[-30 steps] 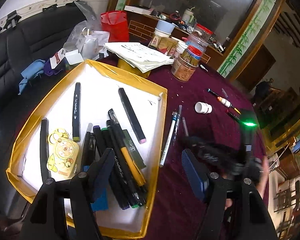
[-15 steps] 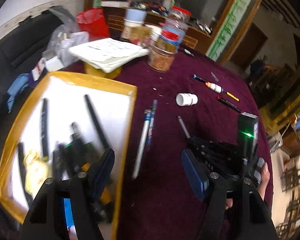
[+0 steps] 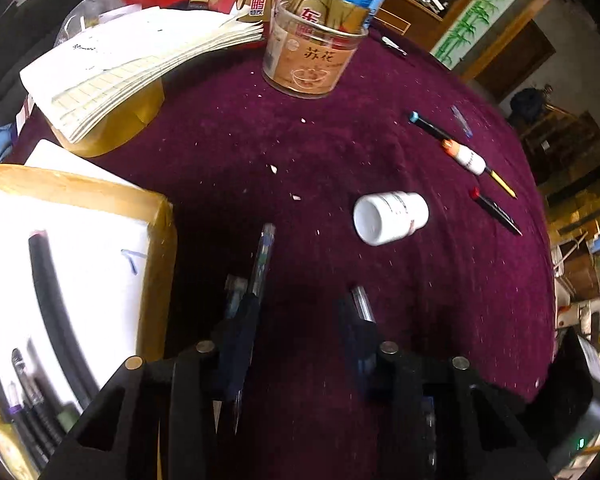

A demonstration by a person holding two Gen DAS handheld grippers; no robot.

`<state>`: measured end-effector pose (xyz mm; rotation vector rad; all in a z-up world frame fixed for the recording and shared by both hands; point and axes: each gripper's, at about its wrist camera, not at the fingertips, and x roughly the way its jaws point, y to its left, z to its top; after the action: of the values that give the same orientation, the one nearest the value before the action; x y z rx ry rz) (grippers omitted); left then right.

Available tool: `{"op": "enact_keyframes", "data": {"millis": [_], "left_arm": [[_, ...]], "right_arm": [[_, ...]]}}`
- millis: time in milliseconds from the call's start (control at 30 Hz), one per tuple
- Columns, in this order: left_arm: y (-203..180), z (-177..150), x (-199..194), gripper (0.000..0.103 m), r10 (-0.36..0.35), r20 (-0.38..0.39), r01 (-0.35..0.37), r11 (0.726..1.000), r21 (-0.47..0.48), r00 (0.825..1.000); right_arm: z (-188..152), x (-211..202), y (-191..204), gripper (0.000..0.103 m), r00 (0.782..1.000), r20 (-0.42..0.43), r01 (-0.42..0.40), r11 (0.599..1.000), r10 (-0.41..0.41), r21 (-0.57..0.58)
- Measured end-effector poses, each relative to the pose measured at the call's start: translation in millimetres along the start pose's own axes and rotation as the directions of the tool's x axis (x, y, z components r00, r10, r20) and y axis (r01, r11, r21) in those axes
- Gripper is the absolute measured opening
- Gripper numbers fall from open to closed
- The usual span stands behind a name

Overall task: Organize rigid objects
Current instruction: 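Grasp a clear pen with the right tool while the left tool grasps a clear pen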

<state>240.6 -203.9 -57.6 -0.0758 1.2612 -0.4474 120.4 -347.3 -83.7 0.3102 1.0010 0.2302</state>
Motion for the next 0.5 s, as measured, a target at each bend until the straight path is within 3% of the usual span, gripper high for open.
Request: {"op": "enact_keyframes", "data": {"millis": [200,367,500], "left_arm": [[-3.5,3.7,6.8,0.04,0.049,-0.004,-0.049,0.999,0.019,0.999],[1.5,3.8,2.0,0.04,0.037,0.004,-0.037,0.999,0.014,0.999],[3.3,2.9,9.8,0.037,0.04,-0.036,-0.04,0.999,0.009,0.999]], "right_arm": [[-2.1,-1.2,0.5,0.009,1.0,0.001,0.001,1.0,-0.001,0.009],[-2.3,-1.8,0.4,0.009,1.0,0.003,0.004,1.0,-0.004,0.01],[-2.7,-1.9,0.9,0.009,1.0,0.005,0.009,1.0,-0.009,0.007]]}}
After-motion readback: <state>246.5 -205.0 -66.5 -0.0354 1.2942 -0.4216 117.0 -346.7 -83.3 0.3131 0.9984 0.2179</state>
